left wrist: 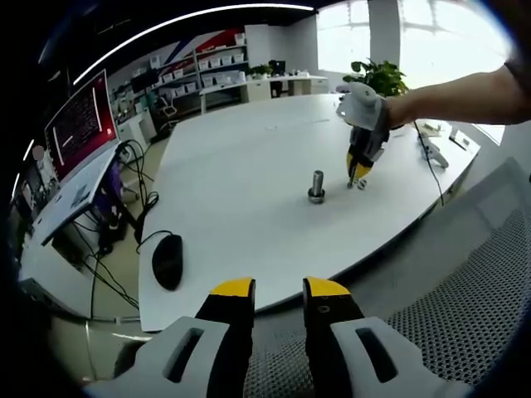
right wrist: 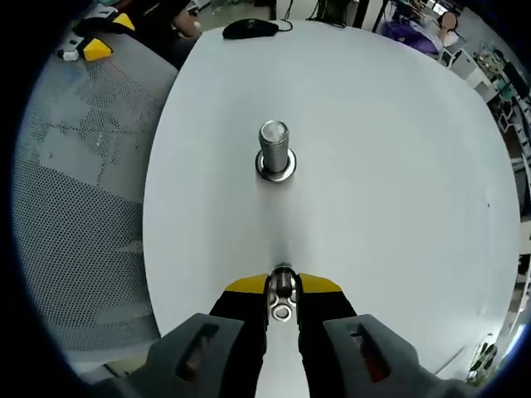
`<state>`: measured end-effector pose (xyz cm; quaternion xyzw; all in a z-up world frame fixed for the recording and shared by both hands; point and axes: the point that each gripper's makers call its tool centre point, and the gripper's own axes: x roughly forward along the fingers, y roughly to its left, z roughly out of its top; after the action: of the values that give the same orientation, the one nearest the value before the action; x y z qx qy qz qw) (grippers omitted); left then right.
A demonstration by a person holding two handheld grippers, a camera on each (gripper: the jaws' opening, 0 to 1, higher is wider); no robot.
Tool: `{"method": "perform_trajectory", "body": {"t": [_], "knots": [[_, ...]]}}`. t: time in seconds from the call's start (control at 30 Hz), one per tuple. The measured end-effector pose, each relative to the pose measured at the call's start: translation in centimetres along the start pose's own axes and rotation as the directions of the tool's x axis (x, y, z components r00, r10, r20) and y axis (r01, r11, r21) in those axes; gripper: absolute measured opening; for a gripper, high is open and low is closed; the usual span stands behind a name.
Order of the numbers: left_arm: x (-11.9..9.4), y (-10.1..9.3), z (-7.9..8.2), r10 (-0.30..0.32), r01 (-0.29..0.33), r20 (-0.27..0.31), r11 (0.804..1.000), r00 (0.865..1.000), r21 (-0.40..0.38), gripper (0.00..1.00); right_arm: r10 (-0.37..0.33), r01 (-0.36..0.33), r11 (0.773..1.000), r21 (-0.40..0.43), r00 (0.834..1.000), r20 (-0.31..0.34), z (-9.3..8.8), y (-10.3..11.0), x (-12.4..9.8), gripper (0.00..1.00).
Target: Place the washer onto the threaded stud by aligning its center hole with the stud, sliding it down to the base, and recovering from edge contact or off-axis alignment until the washer reaches the visible bottom stop.
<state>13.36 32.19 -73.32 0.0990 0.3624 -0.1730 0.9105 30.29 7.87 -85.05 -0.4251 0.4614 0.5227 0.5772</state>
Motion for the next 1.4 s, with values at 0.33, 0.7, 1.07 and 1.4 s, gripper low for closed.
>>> {"method": "perform_trajectory", "body": {"t": [0.33,0.7,1.07,1.4], "knots": [[0.0,0.0,0.0,0.0,0.0,-0.002,1.0,1.0,-0.001,0.21,-0.007,0.007,1.0,0.009,1.0,-0.002,-0.3,0.4,0.9,0.14],[0.0,0.0,0.0,-0.002,0.002,-0.001,1.0,1.0,0.001,0.21,-0.02,0.019,0.999,0.043,0.999,0.026,-0.5,0.1,0.9,0.23],[0.0,0.0,0.1,-0.004,0.004,0.002,1.0,1.0,0.003,0.21,-0.076,0.063,0.991,0.118,0.991,0.111,-1.8,0.6,-0.6,0.25],[0.0,0.0,0.1,-0.006,0.006,0.004,1.0,1.0,0.001,0.21,-0.042,0.029,0.991,0.129,0.994,0.1,-3.0,2.0,0.4,0.25]]}}
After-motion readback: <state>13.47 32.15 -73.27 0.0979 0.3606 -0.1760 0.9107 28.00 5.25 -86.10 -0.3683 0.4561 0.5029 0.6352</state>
